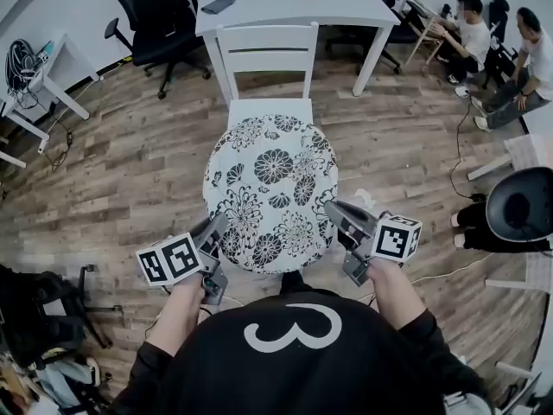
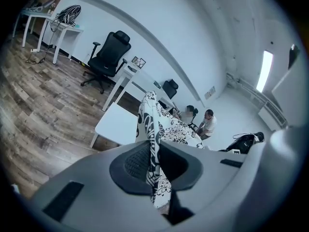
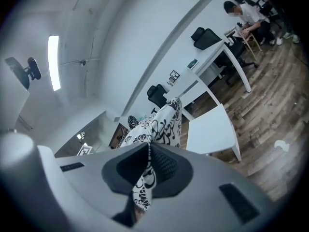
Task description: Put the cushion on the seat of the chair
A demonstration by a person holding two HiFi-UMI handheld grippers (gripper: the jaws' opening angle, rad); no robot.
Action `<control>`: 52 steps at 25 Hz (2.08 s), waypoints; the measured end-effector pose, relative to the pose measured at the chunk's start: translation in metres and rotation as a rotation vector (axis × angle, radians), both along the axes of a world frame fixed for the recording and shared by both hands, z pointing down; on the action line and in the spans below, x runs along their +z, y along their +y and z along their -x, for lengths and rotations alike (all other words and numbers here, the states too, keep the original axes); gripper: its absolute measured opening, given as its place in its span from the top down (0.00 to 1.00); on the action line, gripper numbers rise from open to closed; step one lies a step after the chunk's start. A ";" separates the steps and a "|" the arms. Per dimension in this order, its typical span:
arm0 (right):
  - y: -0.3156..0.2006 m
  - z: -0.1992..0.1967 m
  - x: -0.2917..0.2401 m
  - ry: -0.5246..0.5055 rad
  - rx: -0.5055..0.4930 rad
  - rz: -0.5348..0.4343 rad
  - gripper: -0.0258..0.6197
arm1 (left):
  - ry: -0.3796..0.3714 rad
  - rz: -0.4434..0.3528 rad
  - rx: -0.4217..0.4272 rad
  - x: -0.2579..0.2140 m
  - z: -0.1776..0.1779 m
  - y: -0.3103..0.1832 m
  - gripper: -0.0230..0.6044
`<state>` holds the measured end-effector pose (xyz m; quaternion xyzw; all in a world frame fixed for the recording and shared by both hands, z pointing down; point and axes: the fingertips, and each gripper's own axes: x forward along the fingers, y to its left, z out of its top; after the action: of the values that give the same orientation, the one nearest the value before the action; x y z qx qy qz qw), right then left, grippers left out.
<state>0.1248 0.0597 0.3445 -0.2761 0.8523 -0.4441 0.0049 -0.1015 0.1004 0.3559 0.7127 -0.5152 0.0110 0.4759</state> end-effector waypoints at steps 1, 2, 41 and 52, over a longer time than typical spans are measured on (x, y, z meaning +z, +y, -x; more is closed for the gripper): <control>-0.018 -0.003 0.002 0.003 -0.001 0.004 0.93 | -0.003 0.003 -0.002 0.001 -0.003 -0.017 0.89; -0.034 -0.006 0.004 0.005 -0.001 0.008 0.93 | -0.007 0.006 -0.004 0.002 -0.006 -0.034 0.89; -0.350 0.054 0.207 0.222 0.124 0.333 0.93 | -0.089 0.322 0.126 0.212 0.060 -0.362 0.89; -0.387 0.051 0.297 0.374 0.148 0.390 0.93 | -0.217 0.346 0.213 0.299 0.063 -0.409 0.89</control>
<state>0.0743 -0.3274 0.6419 -0.4103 0.7146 -0.5394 -0.1733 -0.1645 -0.3087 0.6546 0.6656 -0.4757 0.2260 0.5288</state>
